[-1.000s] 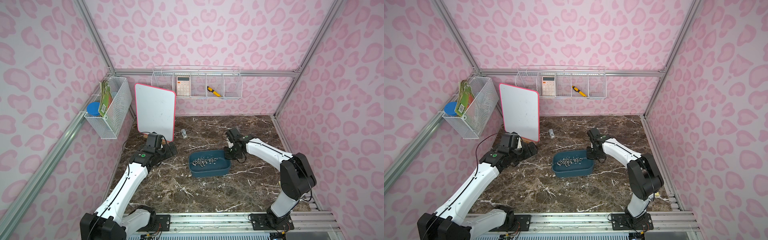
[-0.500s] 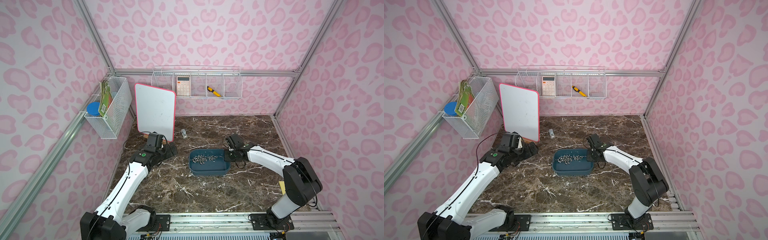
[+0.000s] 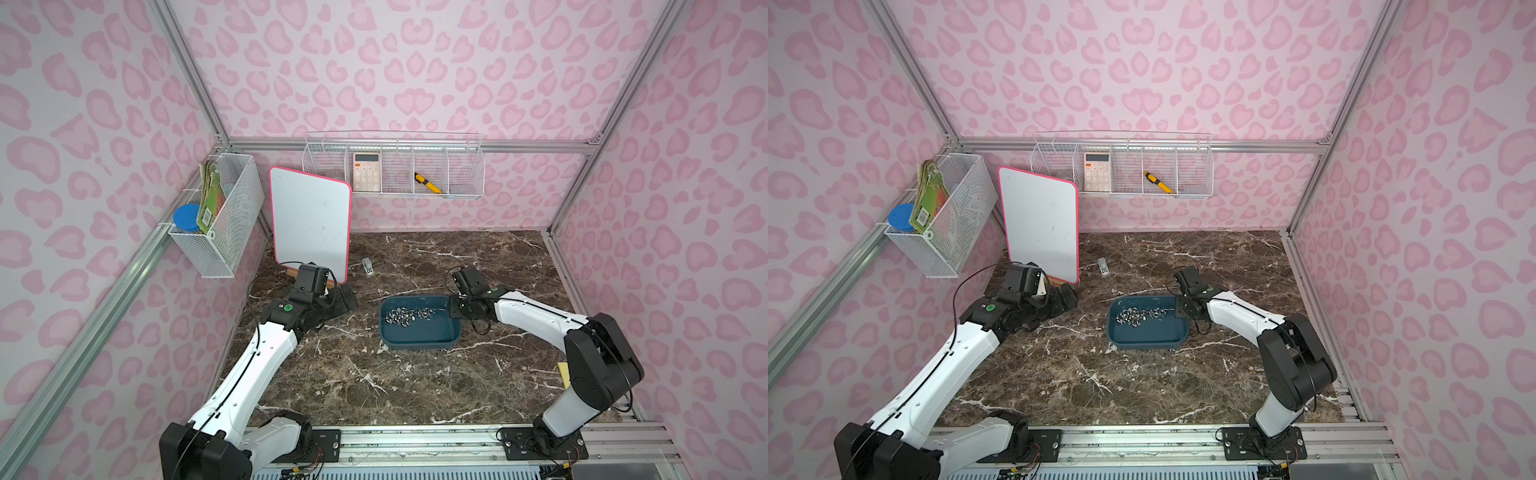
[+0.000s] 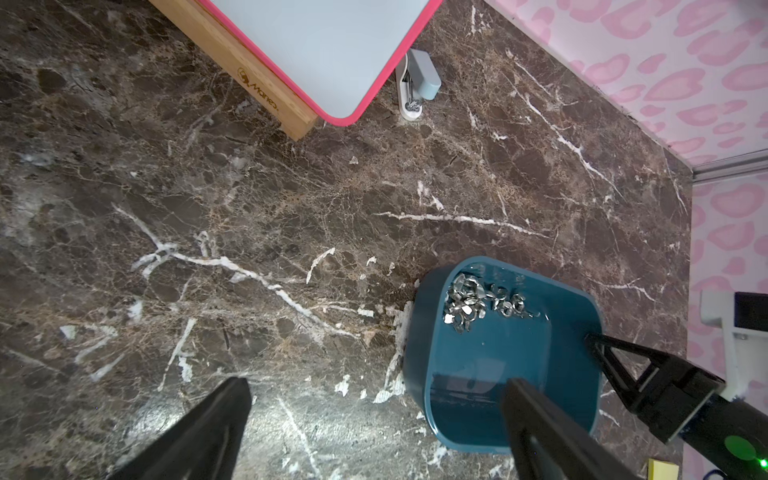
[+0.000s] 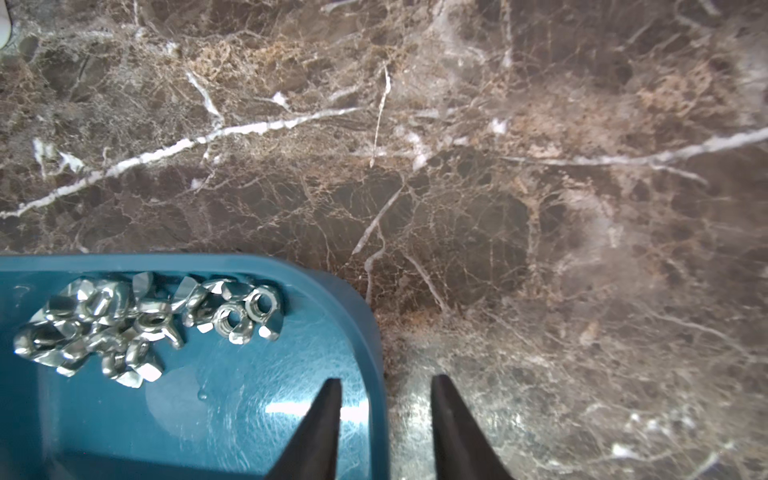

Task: Take out the wing nut from the storage box
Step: Place the storage box at the center of the board.

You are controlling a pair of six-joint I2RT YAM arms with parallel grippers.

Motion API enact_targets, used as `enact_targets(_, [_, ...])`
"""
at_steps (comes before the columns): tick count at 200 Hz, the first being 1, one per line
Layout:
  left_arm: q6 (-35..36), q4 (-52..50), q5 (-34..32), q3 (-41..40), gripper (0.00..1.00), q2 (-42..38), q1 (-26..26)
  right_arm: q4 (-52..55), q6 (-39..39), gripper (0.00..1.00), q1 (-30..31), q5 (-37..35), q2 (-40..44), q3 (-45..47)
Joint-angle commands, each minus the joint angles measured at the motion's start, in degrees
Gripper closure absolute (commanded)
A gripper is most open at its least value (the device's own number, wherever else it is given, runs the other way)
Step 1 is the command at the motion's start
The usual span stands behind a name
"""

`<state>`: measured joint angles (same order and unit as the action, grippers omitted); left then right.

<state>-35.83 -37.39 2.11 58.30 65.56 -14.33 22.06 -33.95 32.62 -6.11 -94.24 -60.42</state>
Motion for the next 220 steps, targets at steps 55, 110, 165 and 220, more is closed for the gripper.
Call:
enact_targets(55, [0.1,-0.4,-1.3,0.6,0.01,-0.6,-0.6,-1.6,12.5,0.54,5.2,0.8,4.9,-2.7])
enact_targets(110, [0.5,1.0,2.2,-0.3,0.01,-0.1,-1.0,-0.2,14.6,0.65,7.2,0.9,-3.1,-6.5])
enact_targets(165, [0.5,1.3,3.9,-1.0,0.01,0.5,-1.8,0.7,15.2,0.67,6.3,2.1,-8.7,-8.3])
enact_targets(220, [0.7,1.3,3.3,-0.8,0.01,1.4,-1.9,1.0,16.5,0.69,5.2,3.7,-10.7,-9.1])
